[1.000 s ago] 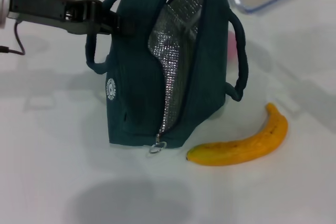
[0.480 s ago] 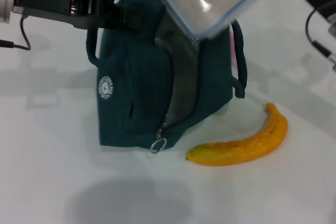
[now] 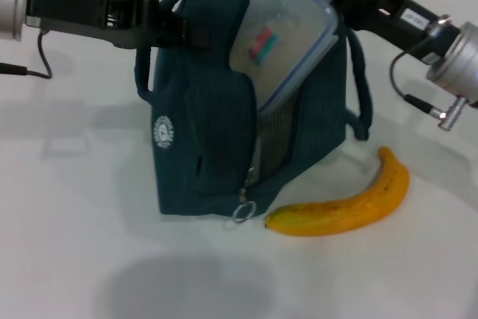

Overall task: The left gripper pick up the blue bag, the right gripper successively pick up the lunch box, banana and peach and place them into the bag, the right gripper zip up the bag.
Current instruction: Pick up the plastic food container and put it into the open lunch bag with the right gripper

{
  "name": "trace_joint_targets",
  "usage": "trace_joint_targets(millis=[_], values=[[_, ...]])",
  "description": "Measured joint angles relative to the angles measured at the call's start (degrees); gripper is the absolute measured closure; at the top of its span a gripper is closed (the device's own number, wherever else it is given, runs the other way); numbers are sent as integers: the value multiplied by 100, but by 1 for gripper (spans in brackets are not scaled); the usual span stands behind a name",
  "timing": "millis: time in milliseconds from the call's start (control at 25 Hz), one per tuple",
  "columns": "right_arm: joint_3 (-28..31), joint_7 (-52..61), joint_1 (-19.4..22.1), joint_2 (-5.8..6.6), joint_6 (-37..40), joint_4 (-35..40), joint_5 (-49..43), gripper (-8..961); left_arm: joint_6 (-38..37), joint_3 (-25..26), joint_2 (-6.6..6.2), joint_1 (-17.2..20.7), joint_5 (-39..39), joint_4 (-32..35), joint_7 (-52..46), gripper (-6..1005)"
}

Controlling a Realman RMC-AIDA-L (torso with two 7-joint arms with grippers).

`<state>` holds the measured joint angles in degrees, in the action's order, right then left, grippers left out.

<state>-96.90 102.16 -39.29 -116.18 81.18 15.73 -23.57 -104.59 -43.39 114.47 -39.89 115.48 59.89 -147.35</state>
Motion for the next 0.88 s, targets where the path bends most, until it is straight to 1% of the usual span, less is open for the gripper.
trace_joint_targets(millis=[120, 240, 440, 640, 760, 800, 880], values=[[-330, -8, -25, 0, -424, 281, -4, 861, -8, -1, 1, 15, -90, -2, 2, 966], [-526, -36, -33, 0, -688, 362, -12, 861, -23, -2, -14, 47, -115, -4, -2, 966], [-588, -314, 30, 0, -580, 427, -1, 860, -26, 3, -26, 83, -112, -4, -3, 966], [-505, -406, 180, 32, -388, 436, 28, 720, 1, 33, -60, 140, -88, -5, -1, 966], [-190, -658, 374, 115, -20, 435, 5, 580, 5, 40, -94, 170, -88, 8, 2, 966], [-89, -804, 442, 188, 147, 436, -12, 534, 5, 47, -109, 190, -92, 18, 4, 965], [32, -1091, 526, 423, 488, 514, -138, 448, 7, 76, -131, 241, -99, 32, 6, 965]])
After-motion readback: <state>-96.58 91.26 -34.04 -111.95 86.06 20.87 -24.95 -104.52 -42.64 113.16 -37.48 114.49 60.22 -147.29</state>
